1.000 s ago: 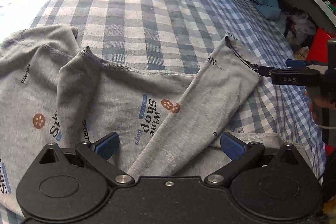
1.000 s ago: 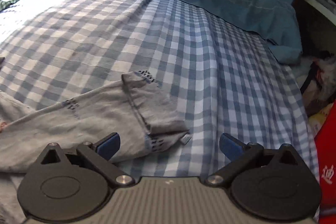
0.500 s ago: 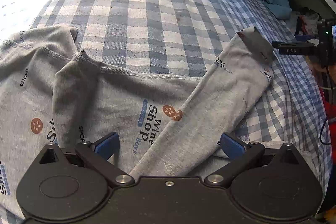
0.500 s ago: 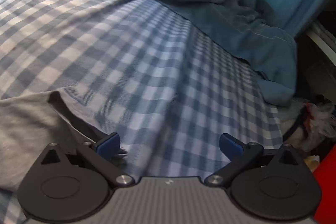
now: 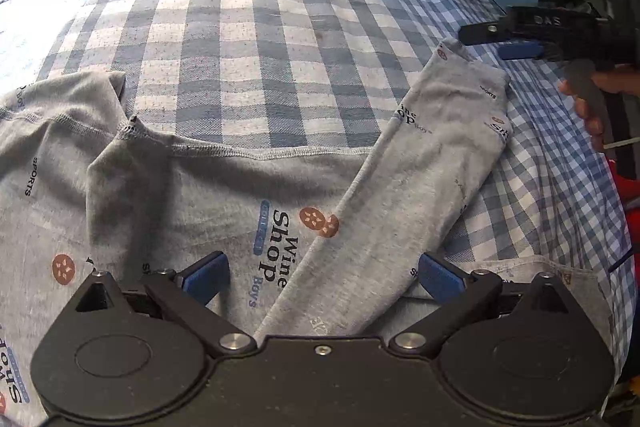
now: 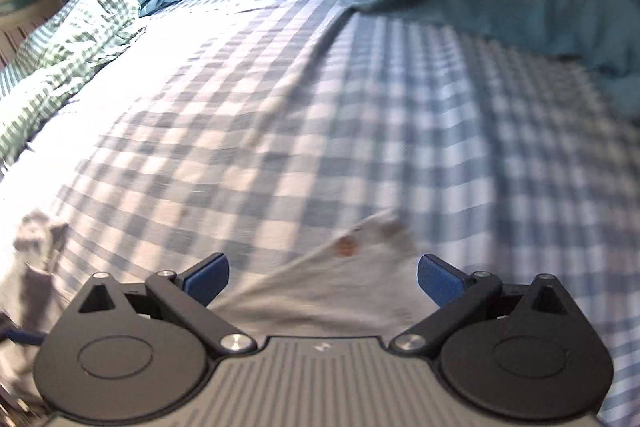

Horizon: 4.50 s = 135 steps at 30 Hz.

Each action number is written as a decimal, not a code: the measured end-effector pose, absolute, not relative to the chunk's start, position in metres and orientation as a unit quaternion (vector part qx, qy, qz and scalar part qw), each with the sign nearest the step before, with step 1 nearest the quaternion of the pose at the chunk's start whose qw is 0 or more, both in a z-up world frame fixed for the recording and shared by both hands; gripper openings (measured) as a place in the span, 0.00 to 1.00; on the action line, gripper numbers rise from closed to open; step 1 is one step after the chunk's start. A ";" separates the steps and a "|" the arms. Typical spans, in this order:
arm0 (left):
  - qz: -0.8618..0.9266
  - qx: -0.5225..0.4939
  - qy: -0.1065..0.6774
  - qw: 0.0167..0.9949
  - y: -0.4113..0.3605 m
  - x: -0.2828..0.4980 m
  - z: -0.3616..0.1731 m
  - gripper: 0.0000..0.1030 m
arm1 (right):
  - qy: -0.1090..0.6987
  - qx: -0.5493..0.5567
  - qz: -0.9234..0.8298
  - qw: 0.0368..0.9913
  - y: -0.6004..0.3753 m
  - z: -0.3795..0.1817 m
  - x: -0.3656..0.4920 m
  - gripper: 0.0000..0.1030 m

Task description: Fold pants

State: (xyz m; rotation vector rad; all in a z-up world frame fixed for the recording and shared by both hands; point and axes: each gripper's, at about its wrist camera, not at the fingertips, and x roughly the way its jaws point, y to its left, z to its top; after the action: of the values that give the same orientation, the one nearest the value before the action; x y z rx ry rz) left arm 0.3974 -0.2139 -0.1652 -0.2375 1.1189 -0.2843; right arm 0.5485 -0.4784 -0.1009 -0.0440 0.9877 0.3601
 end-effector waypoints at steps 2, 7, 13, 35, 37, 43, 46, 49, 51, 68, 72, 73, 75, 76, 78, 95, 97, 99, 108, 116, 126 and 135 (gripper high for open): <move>-0.134 -0.111 0.527 0.832 -0.213 0.397 -0.165 0.93 | 0.478 -0.007 0.142 0.867 -0.466 -0.109 0.559 0.99; -0.123 -0.106 0.528 0.833 -0.211 0.399 -0.164 0.88 | 0.512 0.015 0.031 0.858 -0.452 -0.130 0.591 0.85; -0.126 -0.088 0.536 0.830 -0.213 0.401 -0.163 0.73 | 0.528 0.042 -0.030 0.847 -0.449 -0.142 0.604 0.62; -0.211 -0.005 0.488 0.847 -0.226 0.358 -0.124 0.00 | 0.403 0.160 -0.045 0.900 -0.556 -0.040 0.435 0.00; -0.215 -0.003 0.491 0.844 -0.227 0.354 -0.124 0.00 | 0.422 0.178 -0.037 0.888 -0.554 -0.047 0.431 0.09; -0.212 -0.009 0.498 0.841 -0.231 0.345 -0.125 0.00 | 0.472 0.142 0.014 0.870 -0.502 -0.073 0.452 0.28; -0.202 -0.022 0.504 0.840 -0.235 0.343 -0.128 0.00 | 0.488 0.113 0.030 0.865 -0.473 -0.086 0.476 0.38; -0.192 -0.041 0.510 0.838 -0.238 0.340 -0.133 0.00 | 0.501 0.087 0.033 0.860 -0.450 -0.100 0.503 0.51; -0.186 -0.045 0.512 0.837 -0.240 0.337 -0.136 0.00 | 0.511 0.074 0.027 0.856 -0.438 -0.110 0.522 0.52; -0.188 -0.007 0.479 0.857 -0.238 0.331 -0.112 0.00 | 0.450 0.129 -0.057 0.882 -0.497 -0.081 0.504 0.01; -0.218 0.047 0.442 0.869 -0.238 0.320 -0.091 0.00 | 0.377 0.199 -0.088 0.900 -0.552 -0.040 0.420 0.01; -0.228 0.062 0.432 0.870 -0.239 0.315 -0.087 0.00 | 0.368 0.211 -0.098 0.900 -0.562 -0.035 0.396 0.01; -0.250 0.096 0.418 0.868 -0.244 0.304 -0.081 0.00 | 0.357 0.237 -0.120 0.896 -0.578 -0.034 0.347 0.01; -0.257 0.112 0.413 0.866 -0.247 0.299 -0.081 0.00 | 0.357 0.243 -0.130 0.892 -0.584 -0.036 0.326 0.01; -0.275 0.146 0.410 0.857 -0.254 0.286 -0.085 0.00 | 0.363 0.267 -0.152 0.880 -0.597 -0.052 0.286 0.01; -0.299 0.262 0.453 0.798 -0.276 0.251 -0.128 0.00 | 0.361 0.422 -0.221 0.802 -0.626 -0.153 0.163 0.42; -0.295 0.261 0.456 0.798 -0.276 0.252 -0.127 0.00 | 0.356 0.422 -0.222 0.804 -0.634 -0.155 0.170 0.43; -0.292 0.261 0.456 0.799 -0.276 0.252 -0.124 0.00 | 0.356 0.421 -0.222 0.804 -0.641 -0.156 0.179 0.41; -0.300 0.261 0.431 0.810 -0.280 0.239 -0.108 0.00 | 0.340 0.299 -0.224 0.863 -0.638 -0.110 0.182 0.03; -0.291 0.256 0.485 0.784 -0.284 0.239 -0.138 0.01 | 0.396 0.274 -0.226 0.847 -0.637 -0.139 0.177 0.03; -0.230 0.089 0.535 0.808 -0.241 0.252 -0.131 0.64 | 0.425 0.157 -0.221 0.864 -0.613 -0.128 0.192 0.55; 0.019 -0.056 0.549 0.834 -0.127 0.267 -0.117 0.87 | 0.426 0.028 -0.072 0.901 -0.495 -0.124 0.231 0.97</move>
State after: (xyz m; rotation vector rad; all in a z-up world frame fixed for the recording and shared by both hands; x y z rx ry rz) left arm 0.2665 -0.1274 -0.1174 -0.1187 1.1621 0.0405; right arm 0.2311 -0.4949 -0.1238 0.0572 0.8809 -0.1490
